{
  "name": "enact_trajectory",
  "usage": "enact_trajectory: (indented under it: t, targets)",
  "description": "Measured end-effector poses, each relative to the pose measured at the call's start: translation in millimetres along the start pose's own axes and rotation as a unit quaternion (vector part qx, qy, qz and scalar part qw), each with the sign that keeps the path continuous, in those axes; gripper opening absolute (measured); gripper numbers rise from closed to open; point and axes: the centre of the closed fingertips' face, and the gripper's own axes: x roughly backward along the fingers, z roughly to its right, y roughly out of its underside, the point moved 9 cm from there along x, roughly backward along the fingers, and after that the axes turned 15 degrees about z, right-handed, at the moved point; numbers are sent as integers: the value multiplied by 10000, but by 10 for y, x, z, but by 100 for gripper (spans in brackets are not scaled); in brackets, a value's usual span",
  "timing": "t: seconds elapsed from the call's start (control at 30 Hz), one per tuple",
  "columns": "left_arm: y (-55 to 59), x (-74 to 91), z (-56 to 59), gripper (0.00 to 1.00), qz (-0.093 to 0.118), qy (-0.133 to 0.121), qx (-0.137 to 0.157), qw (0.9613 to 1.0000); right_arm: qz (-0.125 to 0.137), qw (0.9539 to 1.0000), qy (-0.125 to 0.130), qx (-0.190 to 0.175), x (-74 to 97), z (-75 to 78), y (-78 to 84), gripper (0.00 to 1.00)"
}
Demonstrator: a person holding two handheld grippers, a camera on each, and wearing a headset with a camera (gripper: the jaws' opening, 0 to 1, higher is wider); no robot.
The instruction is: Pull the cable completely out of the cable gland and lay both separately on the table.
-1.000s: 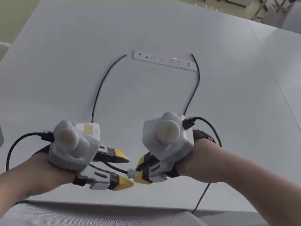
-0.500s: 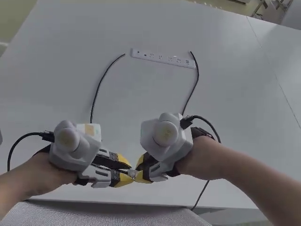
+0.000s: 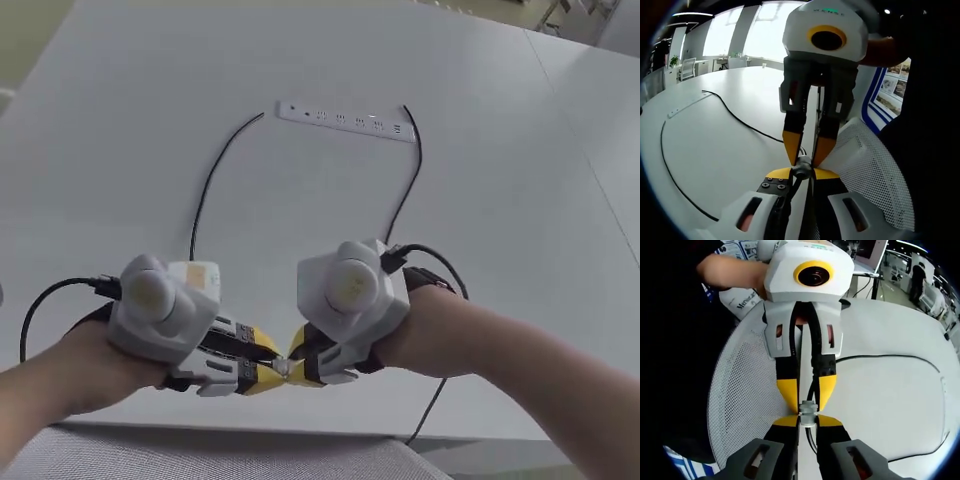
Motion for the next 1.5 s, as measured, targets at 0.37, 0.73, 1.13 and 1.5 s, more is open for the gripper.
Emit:
enact_trajectory:
  t: [0.37, 0.73, 1.13, 1.5]
  targets:
    - [-33, 37, 7, 15, 140, -137, -192, 9996, 248, 9987, -256, -365, 57, 148, -1, 12]
    - [-125, 42, 110, 15, -155, -95, -1018, 9946, 611, 9840, -1118, -1246, 205, 359, 18, 24]
    - [-161, 35, 145, 15, -101, -51, -1414, 9899, 626, 9638, -1822, -1846, 111, 387, 72, 18]
    - [-201, -1, 138, 15, -138, -79, -1502, 9885, 812, 9438, -2237, -2293, 95, 461, 125, 11]
